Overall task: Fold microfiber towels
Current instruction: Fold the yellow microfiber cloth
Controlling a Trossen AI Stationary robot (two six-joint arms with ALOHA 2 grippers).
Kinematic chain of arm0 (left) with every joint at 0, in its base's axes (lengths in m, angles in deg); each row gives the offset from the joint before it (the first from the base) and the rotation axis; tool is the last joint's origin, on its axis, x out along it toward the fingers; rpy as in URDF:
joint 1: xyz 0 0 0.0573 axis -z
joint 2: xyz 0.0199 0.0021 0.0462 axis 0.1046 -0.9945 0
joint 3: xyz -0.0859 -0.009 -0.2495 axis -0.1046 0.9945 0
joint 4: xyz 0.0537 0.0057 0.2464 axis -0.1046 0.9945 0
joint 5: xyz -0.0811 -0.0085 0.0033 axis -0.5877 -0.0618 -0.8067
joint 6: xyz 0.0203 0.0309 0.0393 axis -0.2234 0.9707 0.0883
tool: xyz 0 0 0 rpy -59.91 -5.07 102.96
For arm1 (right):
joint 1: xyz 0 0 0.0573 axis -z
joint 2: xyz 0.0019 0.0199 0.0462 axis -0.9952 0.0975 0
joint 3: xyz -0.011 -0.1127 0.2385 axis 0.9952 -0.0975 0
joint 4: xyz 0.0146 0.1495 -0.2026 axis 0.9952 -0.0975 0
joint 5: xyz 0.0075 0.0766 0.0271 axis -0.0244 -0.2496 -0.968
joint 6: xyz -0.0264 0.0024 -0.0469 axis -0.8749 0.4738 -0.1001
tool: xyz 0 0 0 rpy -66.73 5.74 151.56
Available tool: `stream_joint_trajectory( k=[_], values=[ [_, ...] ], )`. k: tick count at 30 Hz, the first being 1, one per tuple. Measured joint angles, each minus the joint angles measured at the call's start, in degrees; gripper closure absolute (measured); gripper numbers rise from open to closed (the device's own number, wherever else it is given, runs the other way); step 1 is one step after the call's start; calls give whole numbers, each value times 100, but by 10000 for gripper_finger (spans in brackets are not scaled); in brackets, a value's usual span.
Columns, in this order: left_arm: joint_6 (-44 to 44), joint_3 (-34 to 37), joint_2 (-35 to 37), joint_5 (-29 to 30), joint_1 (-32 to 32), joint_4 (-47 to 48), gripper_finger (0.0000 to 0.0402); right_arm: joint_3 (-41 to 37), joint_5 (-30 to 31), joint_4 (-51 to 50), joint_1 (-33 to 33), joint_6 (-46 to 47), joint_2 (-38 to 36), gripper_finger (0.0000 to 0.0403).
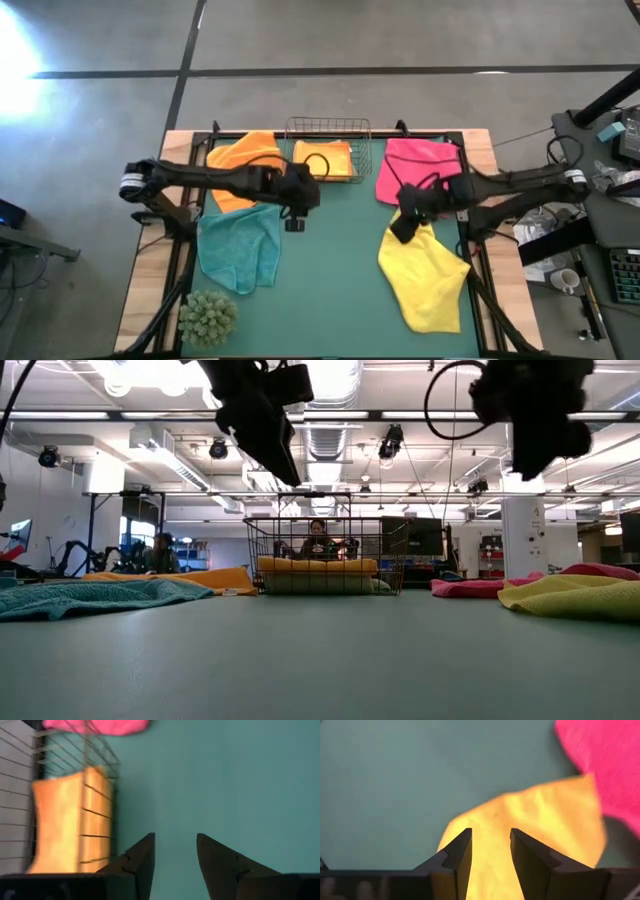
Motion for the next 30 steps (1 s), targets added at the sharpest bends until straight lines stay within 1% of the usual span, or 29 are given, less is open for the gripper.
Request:
stream_joint_trajectory(
  k=[6,11,14,18,23,27,30],
  values=[
    [-567,259,3,7,335,-241,272,-471,397,300,-968,1150,109,282],
    [-1007,429,1,9,547,-351,272,-721,787,775,-1399,1898,321,283],
    [-1097,469,1,8,654,-429,272,-778,1047,959,-1440,2220,649,287],
    [-1099,469,1,7,756,-468,272,-778,1169,1324,-1437,2247,1267,294],
    [-1104,469,1,9,861,-445,272,-778,1085,1512,-1452,2476,2013,308],
    [-1108,469,1,9,917,-442,272,-778,866,1919,-1493,2491,2341,321],
    [-1108,469,1,9,945,-441,272,-776,811,2105,-1503,2581,2509,328]
  ],
)
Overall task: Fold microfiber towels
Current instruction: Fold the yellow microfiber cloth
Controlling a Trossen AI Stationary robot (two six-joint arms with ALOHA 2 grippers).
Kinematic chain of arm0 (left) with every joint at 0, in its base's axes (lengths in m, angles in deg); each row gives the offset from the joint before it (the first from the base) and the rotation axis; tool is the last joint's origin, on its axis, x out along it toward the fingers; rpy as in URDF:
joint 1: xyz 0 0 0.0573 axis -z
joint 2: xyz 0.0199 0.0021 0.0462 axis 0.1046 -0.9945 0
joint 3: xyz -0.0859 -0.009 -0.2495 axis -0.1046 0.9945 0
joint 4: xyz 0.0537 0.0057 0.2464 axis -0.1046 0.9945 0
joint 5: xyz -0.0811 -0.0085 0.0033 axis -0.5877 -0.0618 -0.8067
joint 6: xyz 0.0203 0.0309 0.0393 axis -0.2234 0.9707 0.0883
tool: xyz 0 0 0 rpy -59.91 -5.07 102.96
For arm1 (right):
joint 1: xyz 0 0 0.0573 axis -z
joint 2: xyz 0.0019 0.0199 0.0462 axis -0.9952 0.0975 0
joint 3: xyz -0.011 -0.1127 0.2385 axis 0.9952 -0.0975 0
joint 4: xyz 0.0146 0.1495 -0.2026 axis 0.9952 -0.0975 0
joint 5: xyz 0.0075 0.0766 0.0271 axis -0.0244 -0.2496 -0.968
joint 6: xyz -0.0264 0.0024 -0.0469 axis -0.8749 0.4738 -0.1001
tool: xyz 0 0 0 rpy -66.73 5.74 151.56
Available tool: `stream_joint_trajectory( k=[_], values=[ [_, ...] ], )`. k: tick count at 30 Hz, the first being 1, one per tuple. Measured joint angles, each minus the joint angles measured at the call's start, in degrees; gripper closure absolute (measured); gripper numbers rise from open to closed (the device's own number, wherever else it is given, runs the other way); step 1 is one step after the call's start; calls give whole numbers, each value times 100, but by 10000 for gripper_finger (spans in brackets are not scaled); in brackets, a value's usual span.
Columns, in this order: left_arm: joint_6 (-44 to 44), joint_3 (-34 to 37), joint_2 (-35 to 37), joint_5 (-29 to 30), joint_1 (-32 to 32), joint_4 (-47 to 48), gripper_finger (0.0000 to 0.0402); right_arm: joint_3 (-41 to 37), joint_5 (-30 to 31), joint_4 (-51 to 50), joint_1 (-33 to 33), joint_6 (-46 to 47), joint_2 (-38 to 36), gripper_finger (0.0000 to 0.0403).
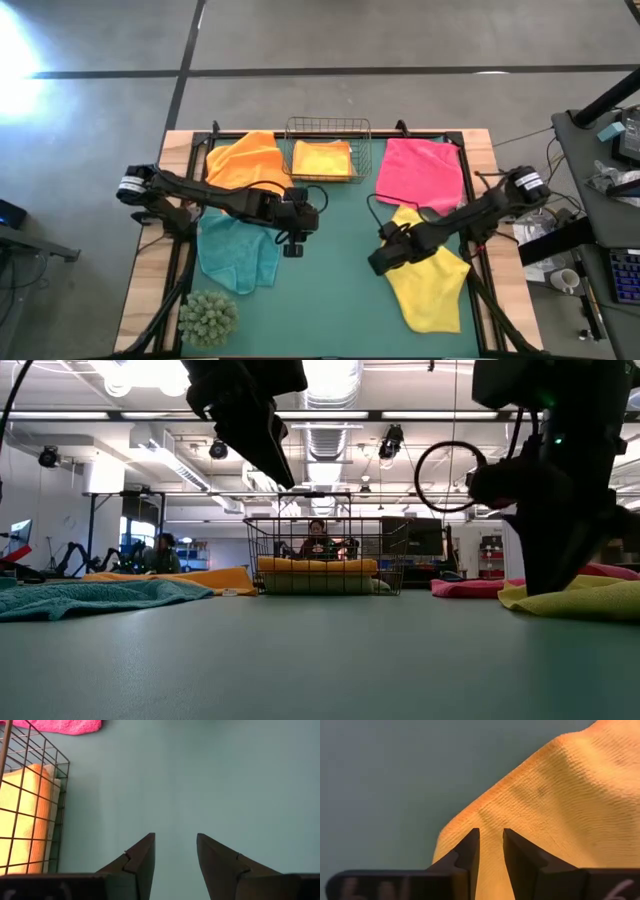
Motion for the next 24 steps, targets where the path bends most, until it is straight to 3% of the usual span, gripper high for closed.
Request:
stream_joint_trajectory(
  k=[10,24],
  values=[
    [0,0,0,0,56,0,272,13,-188,785,4,19,483,350],
    [2,0,0,-2,127,0,272,10,-277,3153,120,-699,1082,360]
  ],
)
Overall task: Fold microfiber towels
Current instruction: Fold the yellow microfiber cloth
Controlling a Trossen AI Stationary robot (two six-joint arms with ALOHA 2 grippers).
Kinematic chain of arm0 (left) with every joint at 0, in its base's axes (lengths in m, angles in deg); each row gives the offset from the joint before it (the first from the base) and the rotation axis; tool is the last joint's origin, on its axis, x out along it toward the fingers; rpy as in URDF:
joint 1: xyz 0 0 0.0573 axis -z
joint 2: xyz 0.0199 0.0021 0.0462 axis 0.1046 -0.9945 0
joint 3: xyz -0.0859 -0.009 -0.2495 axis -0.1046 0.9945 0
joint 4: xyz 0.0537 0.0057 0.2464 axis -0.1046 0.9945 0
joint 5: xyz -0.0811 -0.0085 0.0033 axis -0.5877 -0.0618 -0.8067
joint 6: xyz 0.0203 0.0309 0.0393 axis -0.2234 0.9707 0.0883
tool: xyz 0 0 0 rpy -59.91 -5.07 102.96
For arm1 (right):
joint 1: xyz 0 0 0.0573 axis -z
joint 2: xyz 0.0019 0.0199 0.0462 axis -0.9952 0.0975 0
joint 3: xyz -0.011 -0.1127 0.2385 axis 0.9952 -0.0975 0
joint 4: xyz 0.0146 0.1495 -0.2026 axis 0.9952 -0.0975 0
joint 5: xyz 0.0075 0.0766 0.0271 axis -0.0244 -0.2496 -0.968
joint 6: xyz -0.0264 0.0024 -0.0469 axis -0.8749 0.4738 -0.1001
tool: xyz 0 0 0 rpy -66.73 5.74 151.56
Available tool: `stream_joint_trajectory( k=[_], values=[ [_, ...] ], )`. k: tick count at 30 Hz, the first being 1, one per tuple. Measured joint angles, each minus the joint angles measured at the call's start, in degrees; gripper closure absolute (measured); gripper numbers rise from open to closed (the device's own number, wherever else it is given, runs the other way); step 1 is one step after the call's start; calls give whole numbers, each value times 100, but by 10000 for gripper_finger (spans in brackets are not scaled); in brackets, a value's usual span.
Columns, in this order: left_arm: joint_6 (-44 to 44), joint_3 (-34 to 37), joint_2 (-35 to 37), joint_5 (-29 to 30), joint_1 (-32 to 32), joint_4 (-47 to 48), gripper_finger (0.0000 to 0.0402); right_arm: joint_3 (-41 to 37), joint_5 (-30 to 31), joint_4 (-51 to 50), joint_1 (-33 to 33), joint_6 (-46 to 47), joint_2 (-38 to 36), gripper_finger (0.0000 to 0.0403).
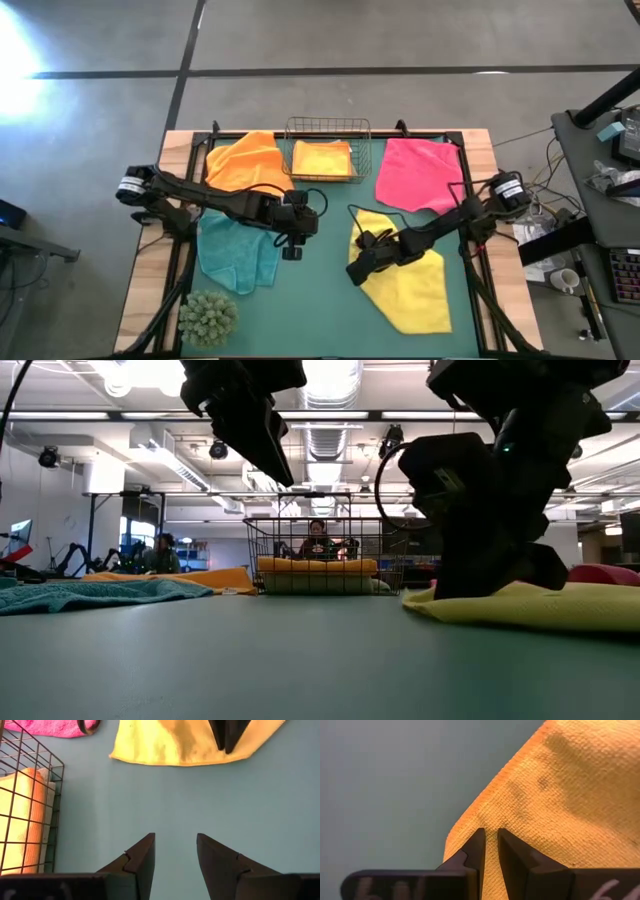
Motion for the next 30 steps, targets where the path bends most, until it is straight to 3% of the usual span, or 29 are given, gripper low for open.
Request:
stream_joint_trajectory(
  k=[12,26,30],
  values=[
    [-291,0,0,-117,318,-41,272,361,135,86,291,-518,202,360],
    [-443,37,-11,-128,661,-346,272,1937,-128,26,476,-1811,1066,360],
    [-590,109,-11,-128,737,-347,272,2217,-125,-539,472,-1988,960,360]
  ],
)
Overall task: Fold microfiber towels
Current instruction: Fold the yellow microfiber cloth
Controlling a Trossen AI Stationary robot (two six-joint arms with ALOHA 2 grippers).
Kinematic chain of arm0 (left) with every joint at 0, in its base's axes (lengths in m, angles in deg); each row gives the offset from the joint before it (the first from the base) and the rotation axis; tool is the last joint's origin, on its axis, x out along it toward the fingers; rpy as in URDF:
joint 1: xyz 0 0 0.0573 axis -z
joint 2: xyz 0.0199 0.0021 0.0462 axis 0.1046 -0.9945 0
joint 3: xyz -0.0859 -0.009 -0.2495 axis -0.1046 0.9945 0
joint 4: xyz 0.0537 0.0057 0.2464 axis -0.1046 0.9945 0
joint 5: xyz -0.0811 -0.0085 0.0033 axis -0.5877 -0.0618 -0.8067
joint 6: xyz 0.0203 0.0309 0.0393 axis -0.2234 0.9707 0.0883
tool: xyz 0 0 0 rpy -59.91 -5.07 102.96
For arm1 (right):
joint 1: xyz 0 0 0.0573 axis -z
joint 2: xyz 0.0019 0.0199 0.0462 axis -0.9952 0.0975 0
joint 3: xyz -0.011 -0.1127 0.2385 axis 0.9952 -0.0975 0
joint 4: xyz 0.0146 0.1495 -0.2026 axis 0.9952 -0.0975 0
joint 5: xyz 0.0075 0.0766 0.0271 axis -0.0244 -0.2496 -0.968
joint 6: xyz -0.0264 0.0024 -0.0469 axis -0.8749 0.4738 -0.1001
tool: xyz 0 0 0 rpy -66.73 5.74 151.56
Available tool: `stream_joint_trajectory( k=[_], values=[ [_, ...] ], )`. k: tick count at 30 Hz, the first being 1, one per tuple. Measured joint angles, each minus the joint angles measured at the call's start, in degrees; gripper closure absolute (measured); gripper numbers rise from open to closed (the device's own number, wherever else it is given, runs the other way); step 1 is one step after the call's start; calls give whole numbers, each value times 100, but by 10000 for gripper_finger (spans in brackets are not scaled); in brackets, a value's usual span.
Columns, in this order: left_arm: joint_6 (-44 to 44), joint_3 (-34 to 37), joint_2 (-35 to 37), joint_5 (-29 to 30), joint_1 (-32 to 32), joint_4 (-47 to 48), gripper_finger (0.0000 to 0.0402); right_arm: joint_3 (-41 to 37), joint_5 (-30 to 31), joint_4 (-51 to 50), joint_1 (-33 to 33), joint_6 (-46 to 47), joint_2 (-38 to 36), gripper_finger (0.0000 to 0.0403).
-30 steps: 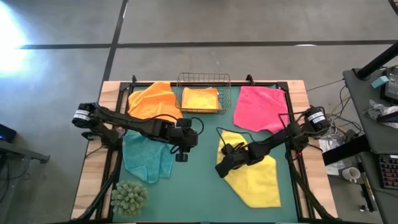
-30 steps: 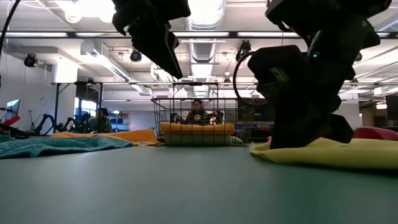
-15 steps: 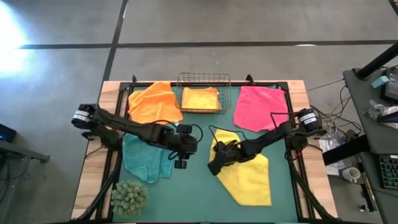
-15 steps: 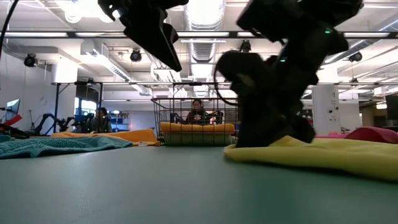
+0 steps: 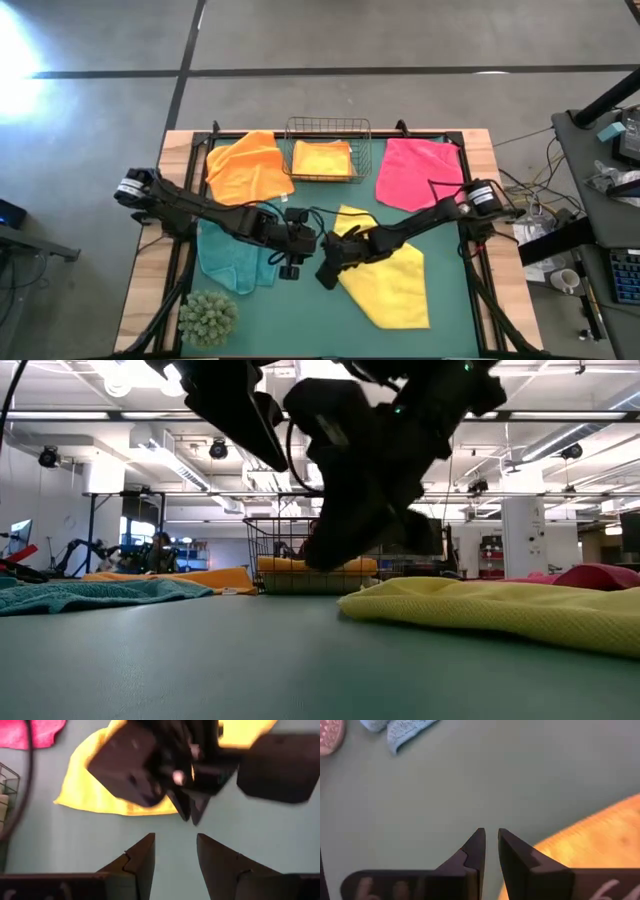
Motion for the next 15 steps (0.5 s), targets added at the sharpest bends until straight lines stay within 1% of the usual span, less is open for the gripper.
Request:
stream_joint_trajectory(
  k=[2,8,15],
  values=[
    [0,37,0,1,63,0,272,25,0,-353,-19,-37,-137,360],
    [2,53,0,-1,290,-6,272,26,10,-890,-241,-60,-705,360],
    [5,65,-2,-1,372,-194,272,26,12,-2007,-883,169,-1407,360]
  ],
)
